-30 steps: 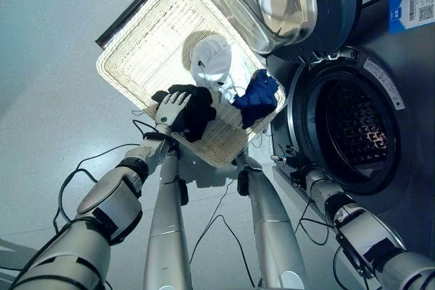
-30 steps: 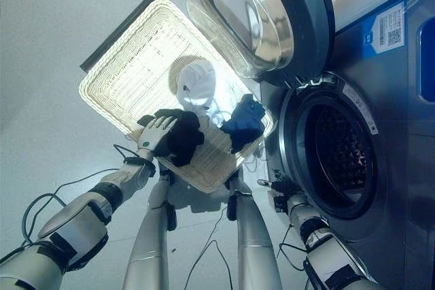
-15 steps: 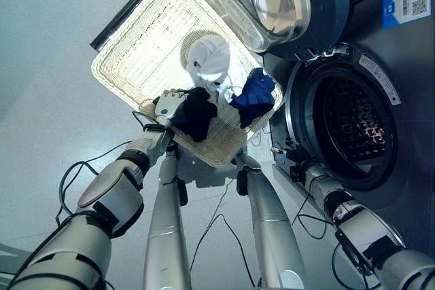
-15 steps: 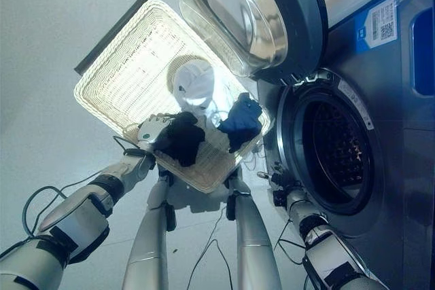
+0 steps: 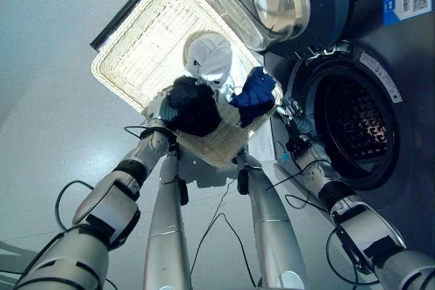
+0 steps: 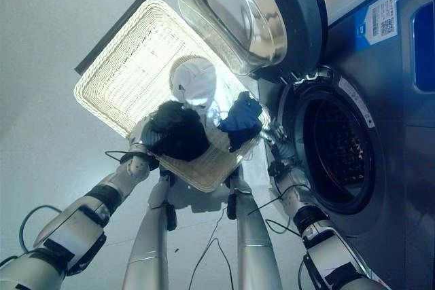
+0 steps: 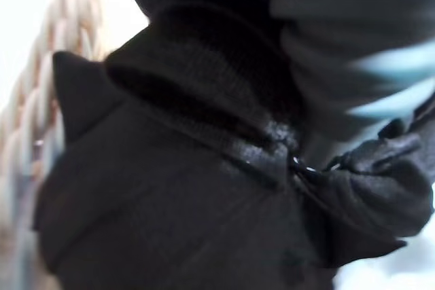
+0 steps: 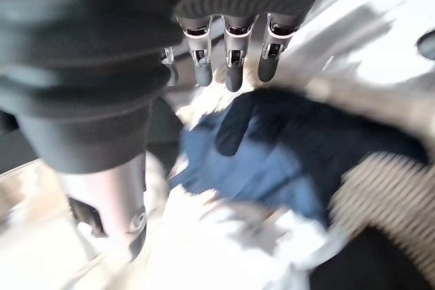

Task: Put the clothes into the washing machine.

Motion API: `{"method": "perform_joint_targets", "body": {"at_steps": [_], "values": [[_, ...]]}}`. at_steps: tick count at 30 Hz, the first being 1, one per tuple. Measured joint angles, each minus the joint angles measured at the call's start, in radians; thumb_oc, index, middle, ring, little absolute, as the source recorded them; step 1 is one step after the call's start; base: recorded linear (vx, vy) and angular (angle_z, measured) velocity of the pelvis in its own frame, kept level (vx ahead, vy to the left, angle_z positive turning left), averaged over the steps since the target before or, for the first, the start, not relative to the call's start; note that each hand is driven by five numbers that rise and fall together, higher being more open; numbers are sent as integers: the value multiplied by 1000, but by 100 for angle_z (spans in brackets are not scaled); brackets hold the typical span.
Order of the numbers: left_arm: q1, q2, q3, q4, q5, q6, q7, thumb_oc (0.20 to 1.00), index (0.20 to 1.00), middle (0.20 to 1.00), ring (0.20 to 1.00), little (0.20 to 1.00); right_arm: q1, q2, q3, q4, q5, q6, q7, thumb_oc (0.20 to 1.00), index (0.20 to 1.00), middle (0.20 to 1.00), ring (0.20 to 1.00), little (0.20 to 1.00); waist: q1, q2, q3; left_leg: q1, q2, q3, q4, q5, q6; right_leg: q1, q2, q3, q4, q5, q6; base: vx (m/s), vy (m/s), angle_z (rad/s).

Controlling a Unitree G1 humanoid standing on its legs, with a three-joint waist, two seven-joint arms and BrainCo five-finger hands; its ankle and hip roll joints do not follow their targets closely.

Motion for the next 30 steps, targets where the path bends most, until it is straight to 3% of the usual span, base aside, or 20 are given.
{"method": "perform_joint_targets", "body": {"at_steps": [8, 14, 17, 22, 25, 30], "values": [[166, -9, 66, -334, -134, -188, -89, 200, 200, 200, 200, 200, 135, 52, -65, -304, -24, -57, -178, 1000, 1000, 1000, 1000, 1000, 22, 3, 2, 0, -14, -1, -20, 3, 1, -21, -14, 5, 24, -20, 8, -3, 2, 2], [187, -25, 101, -532, -168, -225, -155, 200, 200, 200, 200, 200, 176, 78, -86, -486, -174, -91, -302, 1000, 1000, 1000, 1000, 1000, 22, 9, 4, 0, -14, 8, -26, 5, 2, -29, -16, 9, 26, -20, 5, 0, 0, 0], [190, -30, 113, -610, -169, -230, -171, 200, 200, 200, 200, 200, 185, 78, -85, -578, -250, -96, -316, 1000, 1000, 1000, 1000, 1000, 23, 15, 5, 3, -15, 13, -26, 6, 2, -29, -17, 14, 27, -20, 5, 2, 6, -1], [195, -33, 117, -667, -167, -241, -215, 200, 200, 200, 200, 200, 183, 76, -67, -649, -297, -87, -221, 1000, 1000, 1000, 1000, 1000, 25, 24, 5, 7, -15, 15, -25, 6, 2, -29, -18, 16, 34, -22, 5, 0, 0, 0], [200, -30, 125, -691, -173, -239, -281, 200, 200, 200, 200, 200, 170, 38, -10, -679, -253, 3, -91, 1000, 1000, 1000, 1000, 1000, 25, 26, 5, 7, -15, 16, -25, 8, 0, -31, -18, 15, 38, -23, 7, 0, 0, 0], [183, -53, 123, -722, -190, -240, -366, 200, 200, 200, 200, 200, 131, 35, 30, -668, -170, 90, -8, 1000, 1000, 1000, 1000, 1000, 51, 33, 5, 8, -14, 14, -26, 11, -2, -33, -18, 14, 44, -26, 6, 0, 0, 0]]}}
